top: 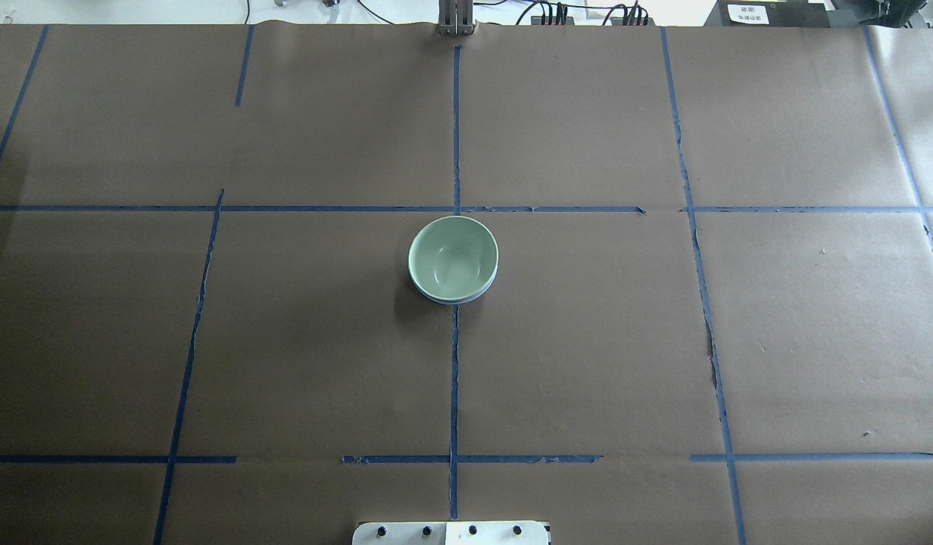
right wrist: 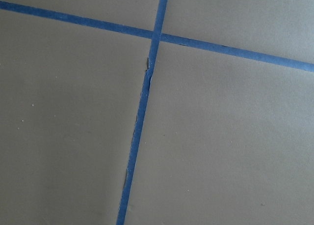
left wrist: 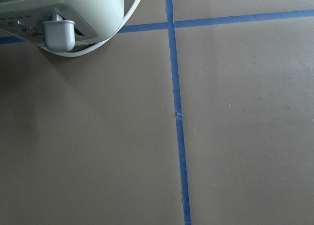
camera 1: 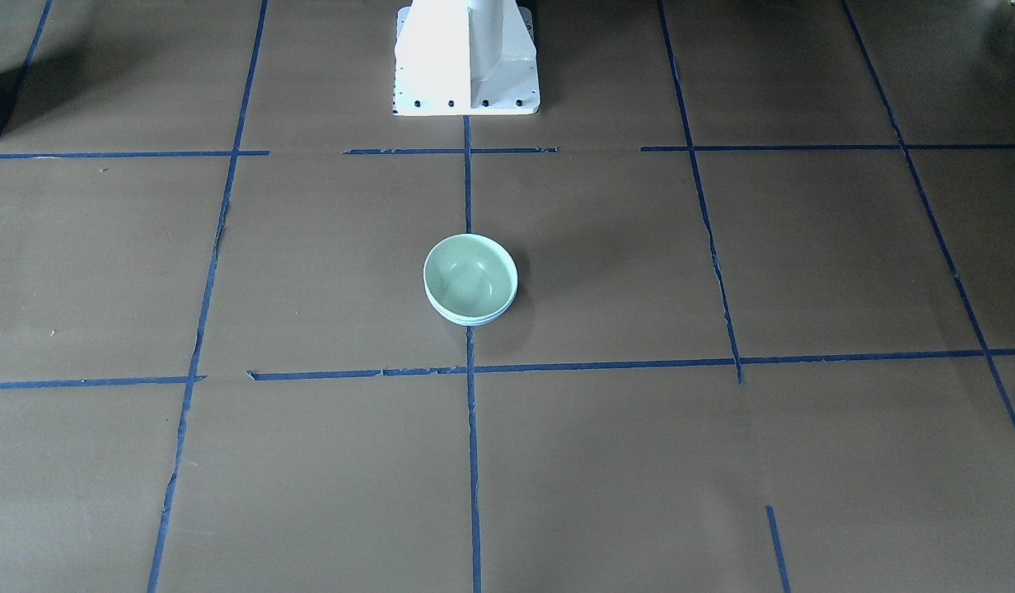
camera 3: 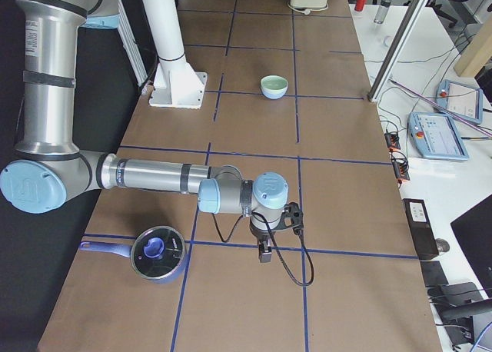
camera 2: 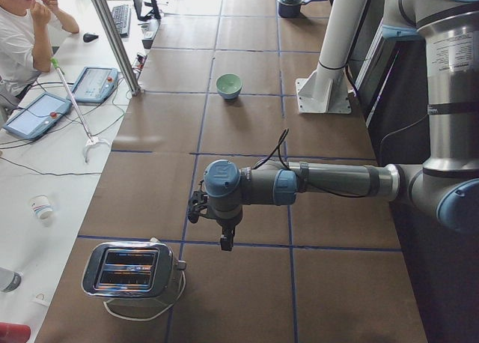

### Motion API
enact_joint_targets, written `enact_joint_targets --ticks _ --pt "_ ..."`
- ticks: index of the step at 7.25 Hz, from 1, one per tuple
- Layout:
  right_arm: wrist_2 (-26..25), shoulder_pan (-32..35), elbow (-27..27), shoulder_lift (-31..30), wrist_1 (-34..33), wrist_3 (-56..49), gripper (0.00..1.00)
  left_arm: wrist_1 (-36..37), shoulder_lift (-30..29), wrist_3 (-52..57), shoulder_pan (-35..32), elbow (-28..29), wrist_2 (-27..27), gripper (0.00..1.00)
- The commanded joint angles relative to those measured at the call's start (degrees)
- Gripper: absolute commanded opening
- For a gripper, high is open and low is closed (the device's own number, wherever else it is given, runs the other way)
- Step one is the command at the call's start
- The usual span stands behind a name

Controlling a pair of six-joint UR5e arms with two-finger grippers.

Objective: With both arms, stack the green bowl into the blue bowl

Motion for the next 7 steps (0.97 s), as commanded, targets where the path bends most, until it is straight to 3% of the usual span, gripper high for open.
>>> enact_joint_targets --ticks 1,7 --pt "0.0 0.0 0.1 -0.1 0.7 0.1 1.00 0.0 -0.1 0.0 0.0 -0.2 0.0 1.00" --pt "0.1 0.1 -1.0 -1.0 6.5 0.1 1.00 0.1 0.0 -0.2 0.1 -0.3 0.1 1.00"
